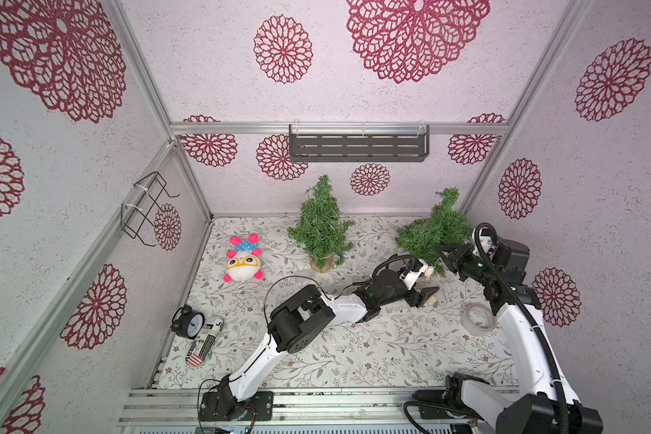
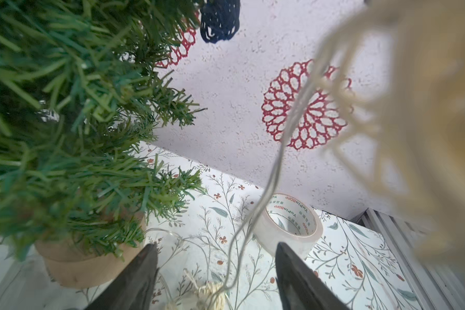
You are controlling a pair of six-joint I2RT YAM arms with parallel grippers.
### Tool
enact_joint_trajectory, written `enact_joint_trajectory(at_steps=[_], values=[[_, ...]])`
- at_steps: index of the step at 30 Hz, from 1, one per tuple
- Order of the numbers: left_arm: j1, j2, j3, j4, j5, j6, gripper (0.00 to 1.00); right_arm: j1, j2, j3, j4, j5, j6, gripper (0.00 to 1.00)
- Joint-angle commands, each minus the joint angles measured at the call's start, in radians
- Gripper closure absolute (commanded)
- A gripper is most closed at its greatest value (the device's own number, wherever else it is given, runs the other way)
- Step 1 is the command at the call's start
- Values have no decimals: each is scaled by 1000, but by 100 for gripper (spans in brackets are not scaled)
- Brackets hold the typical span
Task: Wrap string light around the christmas tree
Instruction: Wrap the light string around the Christmas tree.
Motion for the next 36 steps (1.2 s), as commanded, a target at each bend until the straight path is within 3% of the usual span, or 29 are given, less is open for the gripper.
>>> enact_joint_trajectory(at_steps=[1,4,9,14,18,20,24,30,36], values=[[-8,6,13,22,10,9,44,4,-24,6,33,-18,15,100],[-1,-39,-40,34,37,-18,69,-7,-20,24,14,-9,-2,100],[9,-189,-210,31,77,-35,100,-23,-15,18,5,8,-20,100],[17,-352,-320,-80,82,-10,100,-28,-16,-19,43,13,8,100],[32,-275,-271,-90,86,-37,69,-28,-30,-25,78,2,46,100],[37,-221,-219,-95,83,-40,48,-26,-39,-13,67,-6,53,100],[34,-132,-140,-78,93,-8,26,-23,-66,-7,69,-18,89,100],[15,-28,6,-78,106,-7,24,-18,-92,-42,137,-33,166,100],[8,27,79,-106,58,-9,34,-19,-89,-11,120,-60,158,100]])
